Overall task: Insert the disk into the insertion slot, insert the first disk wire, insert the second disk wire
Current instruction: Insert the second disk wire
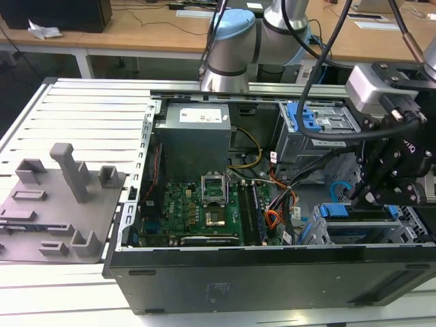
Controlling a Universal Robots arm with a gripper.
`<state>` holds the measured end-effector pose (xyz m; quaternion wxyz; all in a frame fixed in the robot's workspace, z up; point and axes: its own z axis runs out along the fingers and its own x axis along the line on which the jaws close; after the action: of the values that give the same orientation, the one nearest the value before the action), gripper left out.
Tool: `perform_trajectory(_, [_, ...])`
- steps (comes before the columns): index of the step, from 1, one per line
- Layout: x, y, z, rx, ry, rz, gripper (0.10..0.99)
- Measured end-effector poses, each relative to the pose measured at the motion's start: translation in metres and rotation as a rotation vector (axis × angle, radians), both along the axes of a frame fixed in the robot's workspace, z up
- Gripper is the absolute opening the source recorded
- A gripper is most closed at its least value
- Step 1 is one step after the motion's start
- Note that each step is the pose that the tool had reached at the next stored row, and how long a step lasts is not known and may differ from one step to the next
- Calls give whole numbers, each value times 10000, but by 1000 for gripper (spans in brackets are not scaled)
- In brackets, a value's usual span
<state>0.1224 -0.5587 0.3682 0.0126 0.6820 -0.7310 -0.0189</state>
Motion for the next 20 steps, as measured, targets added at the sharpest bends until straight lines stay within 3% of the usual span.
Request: perform_trajectory(20, [71,0,-114,-1,0,-2,165])
